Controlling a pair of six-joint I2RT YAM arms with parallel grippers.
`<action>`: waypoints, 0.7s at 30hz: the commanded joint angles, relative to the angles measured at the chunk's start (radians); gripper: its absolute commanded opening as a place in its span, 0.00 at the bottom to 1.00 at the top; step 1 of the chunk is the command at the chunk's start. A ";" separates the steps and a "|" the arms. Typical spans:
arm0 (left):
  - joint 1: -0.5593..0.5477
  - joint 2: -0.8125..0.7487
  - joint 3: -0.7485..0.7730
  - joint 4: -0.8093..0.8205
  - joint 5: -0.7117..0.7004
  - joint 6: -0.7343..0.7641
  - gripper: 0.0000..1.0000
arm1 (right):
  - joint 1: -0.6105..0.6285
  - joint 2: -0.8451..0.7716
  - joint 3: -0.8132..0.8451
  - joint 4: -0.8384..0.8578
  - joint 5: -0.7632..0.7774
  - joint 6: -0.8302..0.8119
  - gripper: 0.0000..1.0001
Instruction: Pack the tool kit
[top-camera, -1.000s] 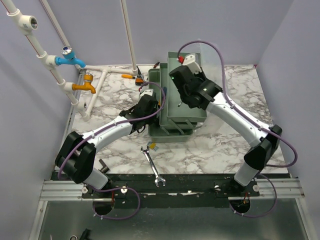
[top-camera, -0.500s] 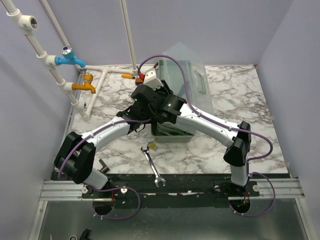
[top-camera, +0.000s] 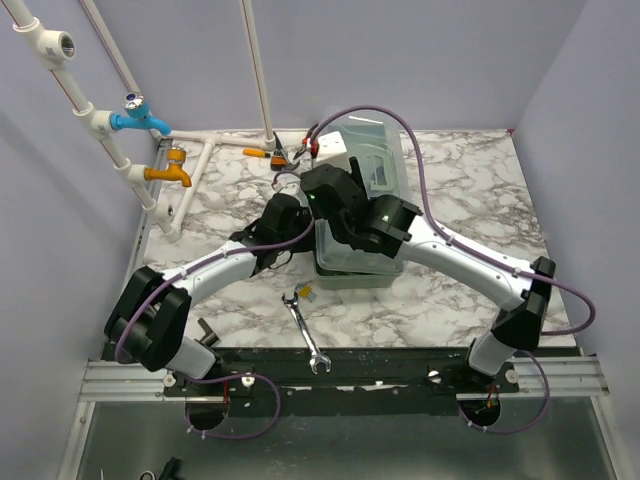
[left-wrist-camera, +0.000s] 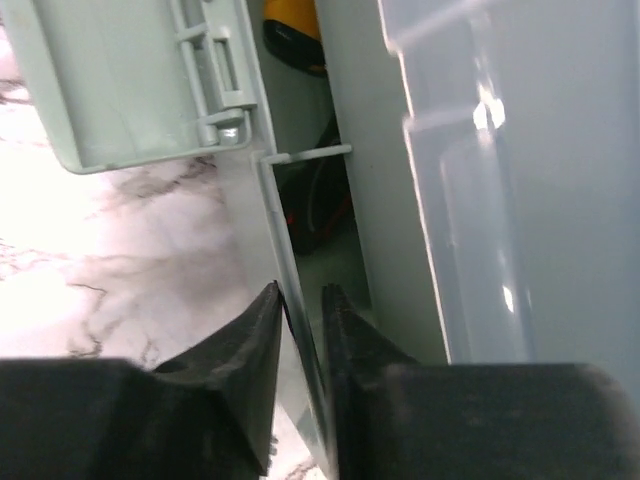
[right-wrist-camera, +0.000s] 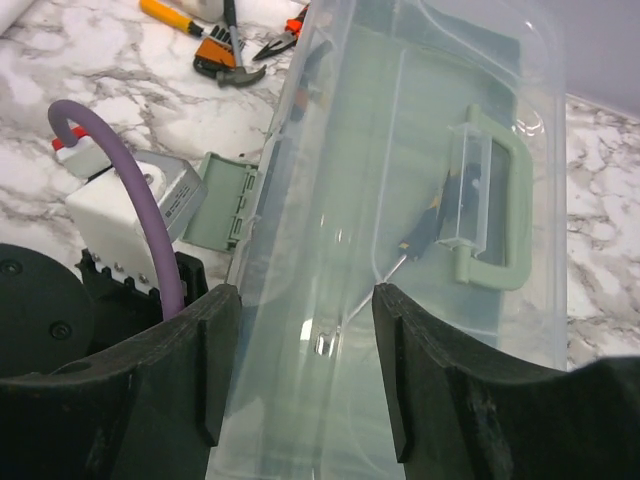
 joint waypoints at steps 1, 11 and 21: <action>-0.046 -0.069 -0.053 0.083 0.208 -0.068 0.30 | 0.005 -0.122 -0.115 0.124 -0.052 0.006 0.63; -0.050 -0.238 -0.010 -0.199 -0.017 -0.026 0.43 | -0.066 -0.236 -0.241 0.147 -0.122 0.043 0.67; -0.009 -0.376 0.008 -0.323 -0.120 0.041 0.44 | -0.164 -0.273 -0.313 0.178 -0.277 0.073 0.70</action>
